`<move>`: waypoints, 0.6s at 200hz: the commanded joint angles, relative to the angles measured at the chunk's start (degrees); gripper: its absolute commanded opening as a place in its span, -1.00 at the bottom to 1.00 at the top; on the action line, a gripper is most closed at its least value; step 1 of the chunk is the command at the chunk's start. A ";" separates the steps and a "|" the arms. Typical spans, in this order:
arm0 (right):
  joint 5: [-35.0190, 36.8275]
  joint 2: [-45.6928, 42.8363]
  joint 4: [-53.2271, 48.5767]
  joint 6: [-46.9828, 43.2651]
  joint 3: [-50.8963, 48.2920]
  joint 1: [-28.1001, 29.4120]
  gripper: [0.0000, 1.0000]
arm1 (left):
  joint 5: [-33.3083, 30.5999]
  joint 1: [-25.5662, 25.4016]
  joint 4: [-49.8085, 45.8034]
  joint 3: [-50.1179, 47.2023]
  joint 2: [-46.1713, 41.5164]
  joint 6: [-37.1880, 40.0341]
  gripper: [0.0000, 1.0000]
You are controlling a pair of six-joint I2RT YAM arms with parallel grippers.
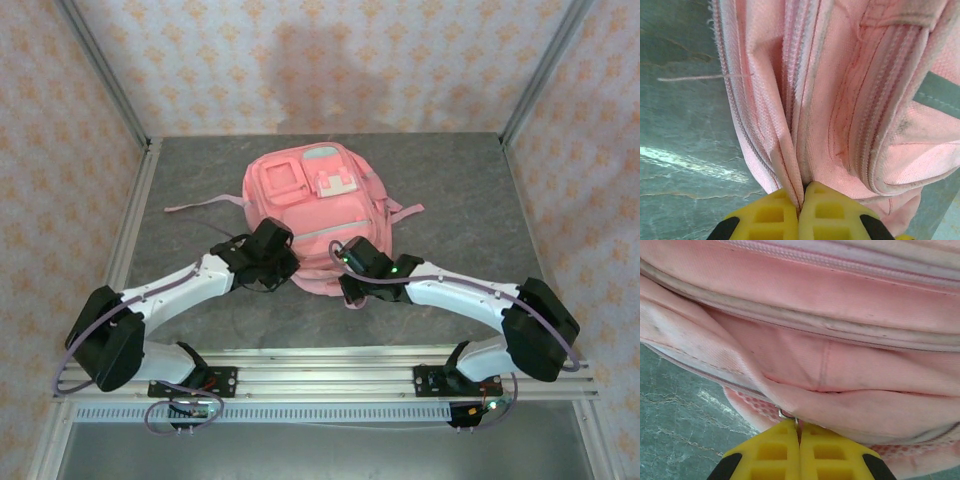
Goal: Pack books, pencil case, and school supplies into a backpack
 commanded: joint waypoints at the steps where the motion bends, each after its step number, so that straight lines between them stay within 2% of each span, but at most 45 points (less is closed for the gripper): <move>1: 3.51 -0.64 -4.72 -0.82 1.00 -1.00 -1.00 | -5.72 2.33 -7.79 -1.11 -3.43 3.54 -1.00; 81: 2.42 -1.26 -5.19 -1.51 1.27 -2.98 -1.00 | -4.03 7.77 -13.19 -0.18 -6.28 11.97 -1.00; 120: 0.98 -0.91 -4.60 -1.82 0.83 -5.71 -1.00 | -4.08 9.96 -15.50 1.10 -7.03 16.01 -1.00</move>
